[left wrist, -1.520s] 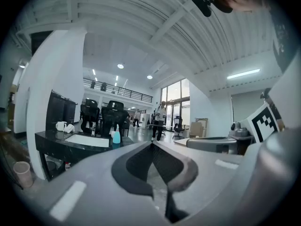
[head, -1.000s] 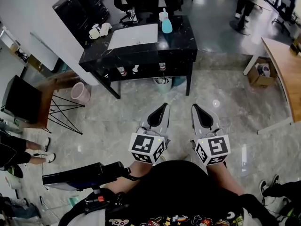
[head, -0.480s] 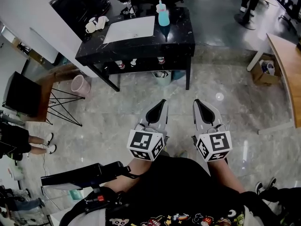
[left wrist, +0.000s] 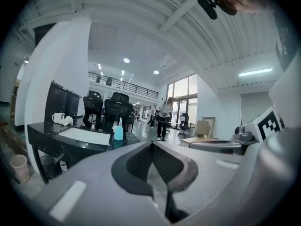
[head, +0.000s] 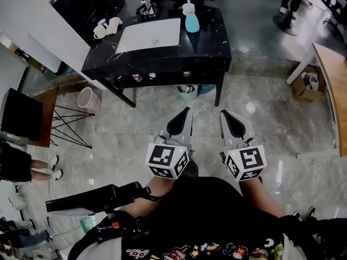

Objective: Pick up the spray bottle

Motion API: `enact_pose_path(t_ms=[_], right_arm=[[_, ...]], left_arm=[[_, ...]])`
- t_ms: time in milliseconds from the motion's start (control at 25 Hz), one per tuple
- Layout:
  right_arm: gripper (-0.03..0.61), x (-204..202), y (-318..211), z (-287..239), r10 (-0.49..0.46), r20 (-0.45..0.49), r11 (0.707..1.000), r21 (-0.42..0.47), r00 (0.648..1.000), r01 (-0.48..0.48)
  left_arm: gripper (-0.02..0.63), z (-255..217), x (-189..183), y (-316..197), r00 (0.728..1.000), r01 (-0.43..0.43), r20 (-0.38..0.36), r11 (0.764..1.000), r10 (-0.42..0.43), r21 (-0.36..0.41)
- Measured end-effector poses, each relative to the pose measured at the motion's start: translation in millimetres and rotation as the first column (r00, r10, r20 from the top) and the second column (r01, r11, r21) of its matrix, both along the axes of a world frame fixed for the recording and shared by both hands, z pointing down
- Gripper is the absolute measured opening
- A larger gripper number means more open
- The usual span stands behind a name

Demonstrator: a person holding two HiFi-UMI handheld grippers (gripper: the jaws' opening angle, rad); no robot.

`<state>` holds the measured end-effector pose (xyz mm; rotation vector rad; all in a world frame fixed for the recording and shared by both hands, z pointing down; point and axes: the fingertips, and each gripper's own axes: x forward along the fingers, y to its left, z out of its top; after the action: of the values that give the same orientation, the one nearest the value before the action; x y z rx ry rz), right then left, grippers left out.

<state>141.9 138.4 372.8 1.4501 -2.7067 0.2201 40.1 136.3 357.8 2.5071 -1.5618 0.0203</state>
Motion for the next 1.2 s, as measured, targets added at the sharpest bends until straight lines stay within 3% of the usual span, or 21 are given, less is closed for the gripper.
enact_pose_path(t_ms=[320, 560, 1200], right_arm=[[0.023, -65, -109, -16, 0.077, 0.003, 0.997, 0.015, 0.997, -0.077], [0.023, -116, -171, -17, 0.114, 0.002, 0.993, 0.006, 0.993, -0.114], [0.023, -144, -242, 2, 0.156, -0.026, 0.987, -0.034, 0.987, -0.157]], left_arm=[[0.0, -16, -60, -110, 0.995, -0.096, 0.003, 0.995, 0.096, 0.023], [0.0, -17, -110, -183, 0.992, -0.123, -0.009, 0.992, 0.123, 0.027], [0.0, 4, -139, -249, 0.989, -0.145, -0.044, 0.989, 0.144, -0.015]])
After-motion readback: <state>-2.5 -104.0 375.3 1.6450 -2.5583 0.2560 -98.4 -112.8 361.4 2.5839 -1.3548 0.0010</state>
